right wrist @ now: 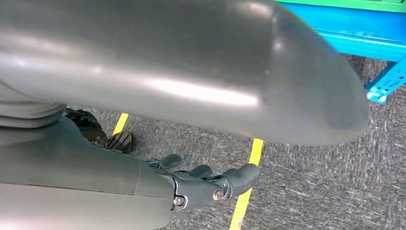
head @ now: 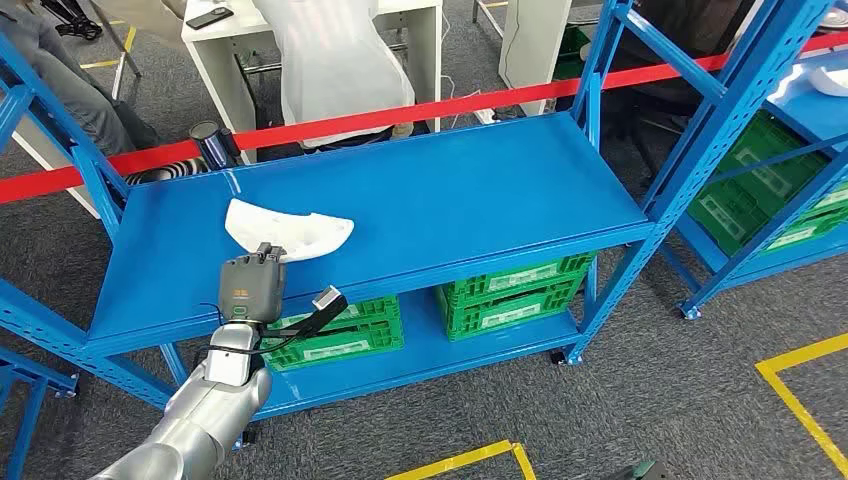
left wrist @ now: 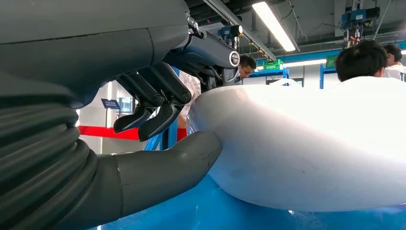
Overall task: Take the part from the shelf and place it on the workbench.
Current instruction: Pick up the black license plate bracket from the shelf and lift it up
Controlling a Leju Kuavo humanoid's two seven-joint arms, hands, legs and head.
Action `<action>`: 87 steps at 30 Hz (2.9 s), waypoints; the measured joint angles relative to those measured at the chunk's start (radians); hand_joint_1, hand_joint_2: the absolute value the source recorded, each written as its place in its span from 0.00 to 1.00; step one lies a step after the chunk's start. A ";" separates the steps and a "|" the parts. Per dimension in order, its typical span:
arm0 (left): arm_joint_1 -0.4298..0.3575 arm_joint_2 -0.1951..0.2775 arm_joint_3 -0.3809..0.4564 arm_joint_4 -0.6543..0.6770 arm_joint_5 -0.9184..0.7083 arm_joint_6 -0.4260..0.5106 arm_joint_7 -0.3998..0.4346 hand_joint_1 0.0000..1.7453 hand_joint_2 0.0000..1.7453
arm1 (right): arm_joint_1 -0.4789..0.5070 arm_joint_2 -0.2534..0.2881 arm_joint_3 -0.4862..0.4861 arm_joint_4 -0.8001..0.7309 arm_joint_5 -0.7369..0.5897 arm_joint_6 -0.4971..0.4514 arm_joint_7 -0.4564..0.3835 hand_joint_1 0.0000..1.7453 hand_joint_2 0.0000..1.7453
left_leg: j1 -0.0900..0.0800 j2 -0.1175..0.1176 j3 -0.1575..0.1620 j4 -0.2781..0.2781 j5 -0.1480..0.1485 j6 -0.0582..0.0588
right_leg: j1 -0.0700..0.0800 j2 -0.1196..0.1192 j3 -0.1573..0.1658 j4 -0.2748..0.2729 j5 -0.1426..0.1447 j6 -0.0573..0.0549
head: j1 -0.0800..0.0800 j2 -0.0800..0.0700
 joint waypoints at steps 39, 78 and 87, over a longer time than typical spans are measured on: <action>0.198 -0.131 -0.158 -0.641 0.022 0.000 -0.314 1.00 1.00 | 0.109 0.002 0.005 0.000 0.000 0.000 0.067 0.00 0.00 | -0.003 0.000 -0.001 0.001 -0.004 0.005 | -0.003 0.001 0.000 -0.001 -0.003 0.005 | 0.000 0.000; 0.398 -0.213 -0.115 -0.985 0.160 0.000 -0.665 1.00 1.00 | 0.118 0.011 0.006 0.000 0.000 0.000 0.058 0.00 0.00 | 0.015 0.011 -0.051 0.036 0.015 -0.027 | -0.014 0.002 0.031 0.016 -0.028 -0.005 | 0.005 0.000; 0.402 -0.211 -0.110 -0.976 0.118 0.000 -0.588 1.00 1.00 | 0.123 0.013 0.006 0.000 0.000 0.000 0.052 0.00 0.00 | 0.005 0.058 0.053 0.103 -0.101 -0.009 | 0.007 -0.035 -0.063 0.017 0.047 -0.018 | -0.002 0.000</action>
